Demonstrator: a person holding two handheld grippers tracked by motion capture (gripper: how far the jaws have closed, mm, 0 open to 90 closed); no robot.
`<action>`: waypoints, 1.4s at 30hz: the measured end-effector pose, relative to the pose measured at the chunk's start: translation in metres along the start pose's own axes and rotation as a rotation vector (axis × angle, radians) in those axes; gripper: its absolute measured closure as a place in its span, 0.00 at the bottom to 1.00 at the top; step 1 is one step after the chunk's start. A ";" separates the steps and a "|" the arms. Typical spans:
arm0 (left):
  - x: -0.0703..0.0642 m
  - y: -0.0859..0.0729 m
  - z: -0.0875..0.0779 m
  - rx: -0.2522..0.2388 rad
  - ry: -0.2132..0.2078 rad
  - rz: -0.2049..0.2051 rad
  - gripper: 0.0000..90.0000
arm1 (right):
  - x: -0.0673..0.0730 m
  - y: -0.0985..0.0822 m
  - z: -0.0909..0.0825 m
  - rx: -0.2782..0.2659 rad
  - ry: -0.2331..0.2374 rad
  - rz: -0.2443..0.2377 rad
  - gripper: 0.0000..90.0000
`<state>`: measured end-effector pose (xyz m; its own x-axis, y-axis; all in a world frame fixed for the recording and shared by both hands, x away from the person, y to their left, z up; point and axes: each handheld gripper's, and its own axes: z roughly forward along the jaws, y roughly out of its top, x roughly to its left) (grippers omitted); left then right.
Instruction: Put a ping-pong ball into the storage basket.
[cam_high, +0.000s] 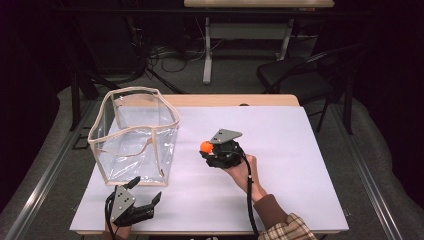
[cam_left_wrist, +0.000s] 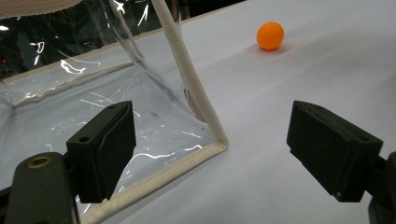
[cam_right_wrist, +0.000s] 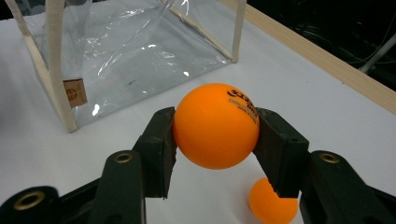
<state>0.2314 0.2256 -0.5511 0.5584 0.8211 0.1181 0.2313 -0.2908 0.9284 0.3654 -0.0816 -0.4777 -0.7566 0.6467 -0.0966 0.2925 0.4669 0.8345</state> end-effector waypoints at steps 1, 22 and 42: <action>0.000 0.000 0.000 0.000 0.000 -0.001 0.18 | 0.000 0.001 0.000 0.000 -0.002 -0.002 0.56; 0.000 0.000 0.000 -0.001 -0.002 -0.004 0.18 | -0.006 0.025 0.008 -0.001 0.016 -0.012 0.56; 0.001 0.000 0.000 -0.003 -0.005 -0.008 0.18 | -0.005 0.048 0.017 -0.017 0.036 -0.021 0.56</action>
<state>0.2317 0.2268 -0.5513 0.5603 0.8210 0.1095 0.2331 -0.2832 0.9303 0.3930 -0.0520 -0.4470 -0.7831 0.6146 -0.0949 0.2668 0.4699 0.8414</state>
